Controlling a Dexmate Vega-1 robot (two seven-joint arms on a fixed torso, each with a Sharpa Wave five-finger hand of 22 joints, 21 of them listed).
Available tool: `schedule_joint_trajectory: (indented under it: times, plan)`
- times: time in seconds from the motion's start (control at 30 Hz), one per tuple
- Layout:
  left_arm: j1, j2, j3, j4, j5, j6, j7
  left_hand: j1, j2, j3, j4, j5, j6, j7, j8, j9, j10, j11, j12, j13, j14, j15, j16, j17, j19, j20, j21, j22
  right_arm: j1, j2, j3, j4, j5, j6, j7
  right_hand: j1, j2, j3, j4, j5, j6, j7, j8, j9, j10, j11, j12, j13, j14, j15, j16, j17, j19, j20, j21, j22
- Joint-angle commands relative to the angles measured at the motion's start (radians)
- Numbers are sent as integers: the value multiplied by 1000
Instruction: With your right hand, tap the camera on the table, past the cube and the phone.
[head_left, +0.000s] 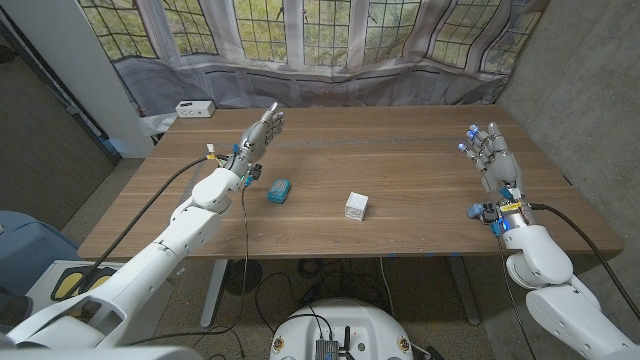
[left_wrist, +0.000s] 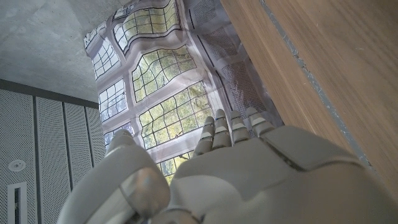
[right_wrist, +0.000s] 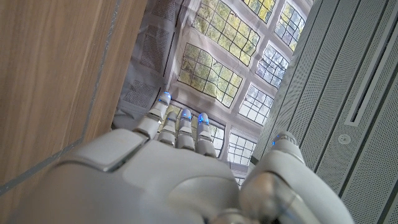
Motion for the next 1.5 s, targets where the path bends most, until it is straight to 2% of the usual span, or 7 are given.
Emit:
schedule_joint_trajectory:
  times: [0.03,0.3,0.77,1.5]
  plan:
    - [0,1,7,-16,12,9,6,12,2,3,-3,-2,12,12,-2,3,6,1,-3,4,1,-3,-1,2,5,-1,-6,5,-80,15,61,-26,-5,21,13,2,1,-2,-5,-3,11,1,0,4,9,-1,1,3,6,-1,2,3,11,-3,2,3]
    - [-8,-3,20,-19,15,18,-5,12,2,3,-3,-2,13,12,-3,3,8,1,-5,4,2,-2,-1,2,4,-1,-7,5,-132,29,100,-40,-7,30,28,3,1,-2,-6,-3,10,1,-1,4,10,-1,0,3,8,-2,1,3,15,-3,2,3]
    - [-6,-4,22,-27,17,18,-6,12,2,2,-5,-2,15,11,-4,3,7,3,-8,4,2,0,-2,2,3,-1,-9,5,-215,86,149,-78,-44,58,24,3,1,-2,-6,-3,12,1,-2,4,14,1,0,3,13,-2,2,3,17,-2,2,3]
    - [-27,-16,39,-15,30,18,-14,12,3,2,-6,-3,19,10,-5,4,12,2,-10,5,5,0,-3,2,3,-1,-10,5,-319,162,204,-131,-73,68,30,3,1,-3,-7,-2,14,-1,-4,5,20,0,-2,3,20,-3,2,3,22,1,1,3]
